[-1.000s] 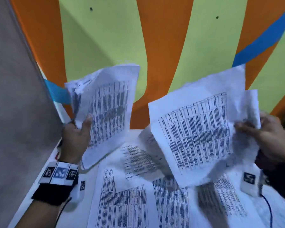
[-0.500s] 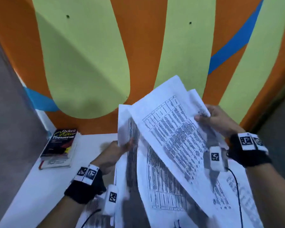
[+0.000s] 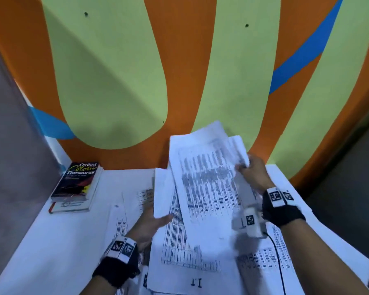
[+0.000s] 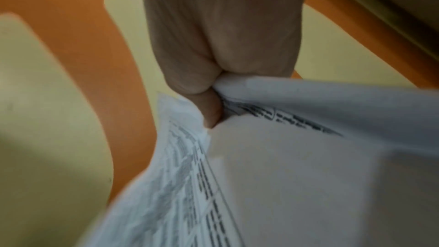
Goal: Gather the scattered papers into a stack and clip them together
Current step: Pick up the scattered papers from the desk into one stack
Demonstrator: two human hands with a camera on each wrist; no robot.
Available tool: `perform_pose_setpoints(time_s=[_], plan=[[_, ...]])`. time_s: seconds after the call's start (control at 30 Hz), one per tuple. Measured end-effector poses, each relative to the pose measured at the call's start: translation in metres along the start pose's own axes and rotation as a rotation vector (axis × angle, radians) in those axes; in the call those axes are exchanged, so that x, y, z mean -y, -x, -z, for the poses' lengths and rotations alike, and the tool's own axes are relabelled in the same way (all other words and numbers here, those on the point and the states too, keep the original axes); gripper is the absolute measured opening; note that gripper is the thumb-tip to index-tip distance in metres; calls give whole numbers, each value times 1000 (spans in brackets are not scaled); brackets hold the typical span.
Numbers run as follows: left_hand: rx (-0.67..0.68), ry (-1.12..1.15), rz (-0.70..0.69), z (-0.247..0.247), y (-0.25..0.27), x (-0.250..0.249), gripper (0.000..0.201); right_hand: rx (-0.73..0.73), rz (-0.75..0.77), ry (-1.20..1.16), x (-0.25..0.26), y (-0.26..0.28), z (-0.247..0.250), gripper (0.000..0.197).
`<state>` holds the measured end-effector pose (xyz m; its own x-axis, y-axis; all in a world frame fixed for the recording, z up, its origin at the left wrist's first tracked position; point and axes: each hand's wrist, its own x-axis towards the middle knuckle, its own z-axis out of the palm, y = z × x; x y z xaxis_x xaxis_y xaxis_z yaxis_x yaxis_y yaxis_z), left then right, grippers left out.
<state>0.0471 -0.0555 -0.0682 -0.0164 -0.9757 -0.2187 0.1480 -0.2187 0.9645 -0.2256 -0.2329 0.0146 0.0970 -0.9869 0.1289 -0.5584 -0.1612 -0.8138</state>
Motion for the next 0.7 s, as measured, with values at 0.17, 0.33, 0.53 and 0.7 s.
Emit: perform_pose_setpoints(time_s=[0.17,0.33,0.53,0.7], plan=[[-136,86,76,23,-1,8,95,-38,-215,-609,-8,4,40,10],[-146,82,120,33,-6,16,68,305,-573,-710,-44,32,3,39],[-130,83,254,14,1,-4,49,331,-645,-592,-52,65,-56,85],[-45,268,307,11,-1,-5,67,438,-609,-583,-39,65,-66,72]])
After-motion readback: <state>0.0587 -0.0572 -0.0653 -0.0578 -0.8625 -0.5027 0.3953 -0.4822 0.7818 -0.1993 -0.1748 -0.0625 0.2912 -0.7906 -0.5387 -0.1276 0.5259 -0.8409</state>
